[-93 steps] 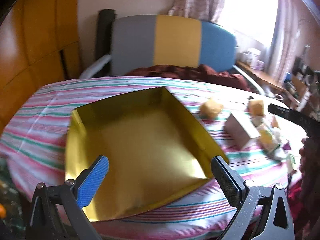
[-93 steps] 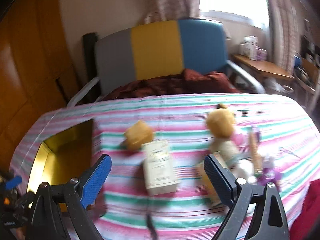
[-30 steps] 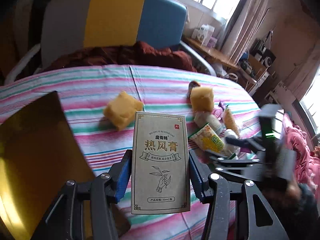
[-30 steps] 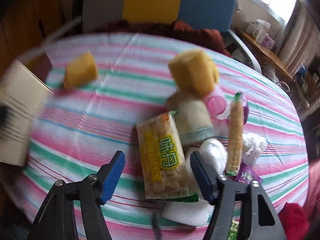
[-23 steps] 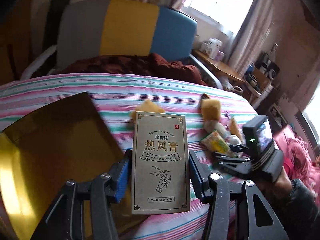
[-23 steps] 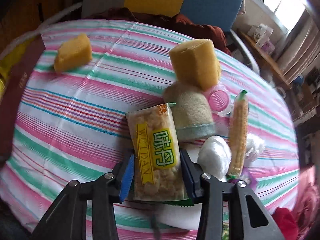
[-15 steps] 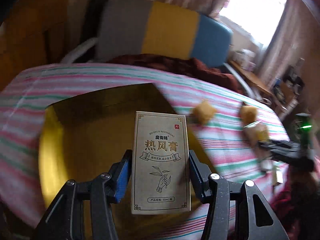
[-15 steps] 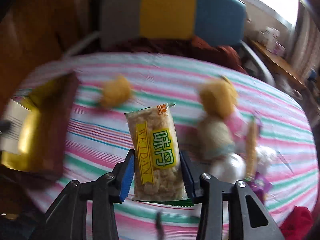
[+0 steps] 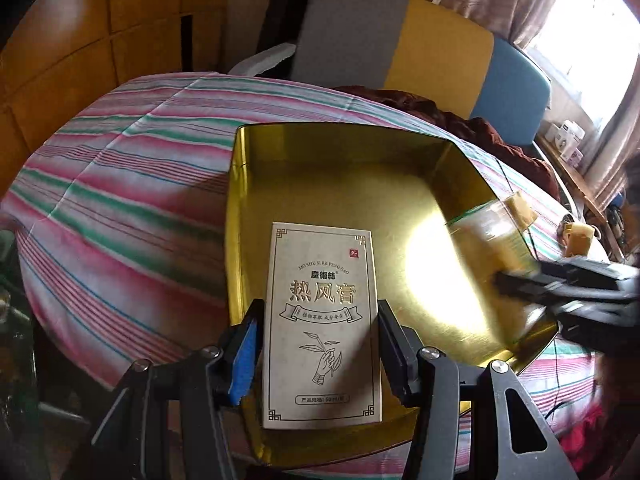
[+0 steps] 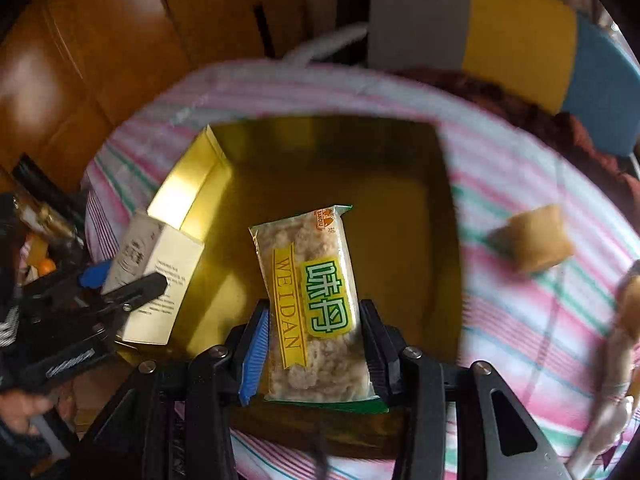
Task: Organize objects
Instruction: 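Place the white box in the tray with left tool while right places WEIDAN packet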
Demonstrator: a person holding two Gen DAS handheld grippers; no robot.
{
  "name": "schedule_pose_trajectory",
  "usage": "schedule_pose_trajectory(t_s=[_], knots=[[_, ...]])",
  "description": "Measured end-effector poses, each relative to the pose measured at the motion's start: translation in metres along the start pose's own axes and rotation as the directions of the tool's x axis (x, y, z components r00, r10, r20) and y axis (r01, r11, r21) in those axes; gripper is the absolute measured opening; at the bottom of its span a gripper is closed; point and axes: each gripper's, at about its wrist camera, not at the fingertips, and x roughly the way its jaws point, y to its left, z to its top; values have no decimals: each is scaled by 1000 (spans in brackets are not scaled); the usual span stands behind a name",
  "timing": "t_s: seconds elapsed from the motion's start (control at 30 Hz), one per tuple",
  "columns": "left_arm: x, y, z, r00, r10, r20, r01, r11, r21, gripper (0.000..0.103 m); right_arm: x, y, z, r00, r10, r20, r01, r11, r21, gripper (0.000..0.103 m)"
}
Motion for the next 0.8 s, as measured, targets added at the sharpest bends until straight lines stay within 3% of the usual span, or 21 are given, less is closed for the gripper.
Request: schedule_pose_trajectory(t_s=[0.13,0.27,0.43,0.57,0.67,0.8], knots=[[-1,8,-5,1000,13,4,-13,1000,-17,54,33,17,-1,997,-19,-75,19,1000,-2,43],[-4,10,-9,1000,0,11,0,999,-35,54,43,28,-5,996,4,-92,-3,1000,9,44],[-16,11,-6,999,-7,46,10,998,-55,58,38,31,-9,987,130,-91,-127,991,38,47],[-33,13,-2,994,18,105,-11,998,-61,68,33,37,-12,976,204,-76,-200,978,50,50],[-42,13,2,989,43,140,-35,998,-59,72,20,42,-16,985,171,-36,-170,985,25,50],[-52,9,6,980,71,186,-63,997,-45,83,0,55,-17,996,22,81,-18,998,-52,59]])
